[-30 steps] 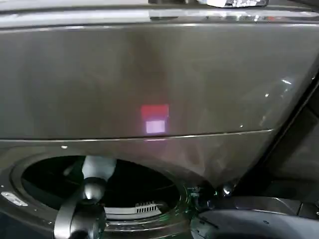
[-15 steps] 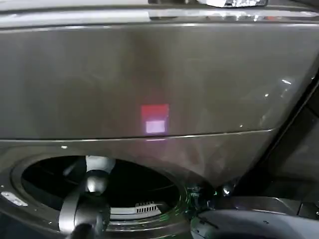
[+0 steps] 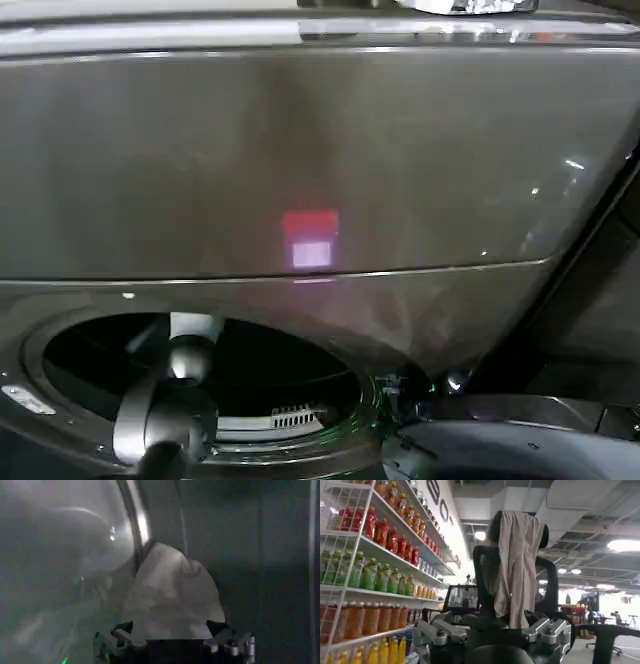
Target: Grasp the clothes from the dryer.
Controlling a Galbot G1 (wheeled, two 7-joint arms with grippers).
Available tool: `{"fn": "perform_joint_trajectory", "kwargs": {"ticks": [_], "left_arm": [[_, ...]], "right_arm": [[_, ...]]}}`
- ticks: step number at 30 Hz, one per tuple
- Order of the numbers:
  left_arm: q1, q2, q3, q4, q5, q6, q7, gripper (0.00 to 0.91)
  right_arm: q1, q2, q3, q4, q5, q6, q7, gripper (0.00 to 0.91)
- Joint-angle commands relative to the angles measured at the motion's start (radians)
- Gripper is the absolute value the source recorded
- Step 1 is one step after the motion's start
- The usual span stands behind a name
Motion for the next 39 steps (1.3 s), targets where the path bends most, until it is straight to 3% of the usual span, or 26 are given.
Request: {"fn": "perform_joint_trajectory", "kwargs": {"ticks": [1,8,9,10,11,22,28,32,35,37,38,39], "left_arm": [[-0.006,0.003,-0.011,0.081,0.034,0.028,-0.084,0.907],[-0.003,0.017,0.0,0.095,-0.038,0.075,-0.128,0.907],[-0.004,0.018,0.001,0.11,-0.054,0.072,-0.141,0.751],[-0.001,0.021,-0.001,0.118,-0.06,0.072,-0.15,0.137],[0.003,0.022,-0.001,0.117,-0.063,0.071,-0.149,0.0],[-0.001,0.019,0.013,0.1,-0.199,0.06,-0.193,0.0],[0.057,0.011,0.05,-0.091,-0.419,0.054,-0.28,0.0],[0.091,-0.012,0.069,-0.148,-0.678,0.169,-0.508,0.0],[0.147,-0.039,0.082,-0.227,-0.898,0.317,-0.728,0.0],[0.176,-0.058,0.078,-0.282,-1.14,0.395,-0.885,0.0],[0.195,-0.067,0.075,-0.32,-1.275,0.406,-0.947,0.0],[0.225,-0.072,0.075,-0.375,-1.368,0.414,-0.971,0.0]], "right_arm": [[0.001,0.0,-0.006,0.005,-0.002,0.0,0.001,0.907],[0.004,-0.001,-0.015,0.009,-0.001,0.002,0.001,0.907],[0.004,-0.002,-0.015,0.008,-0.001,0.002,0.001,0.907],[0.003,-0.002,-0.014,0.008,-0.001,0.002,0.0,0.907],[0.002,-0.002,-0.013,0.008,-0.001,0.002,0.0,0.907],[-0.002,0.005,-0.019,0.01,0.0,0.003,-0.005,0.907],[-0.005,0.011,-0.01,0.026,-0.018,-0.012,-0.036,0.907],[-0.002,0.016,-0.009,0.038,-0.026,-0.017,-0.045,0.907],[0.001,0.025,-0.017,0.046,-0.027,-0.015,-0.045,0.907],[0.004,0.028,-0.013,0.072,-0.026,-0.078,-0.031,0.907],[0.006,0.029,-0.003,0.104,0.017,-0.124,-0.022,0.907],[0.007,0.026,-0.008,0.104,0.018,-0.12,-0.009,0.907]]}}
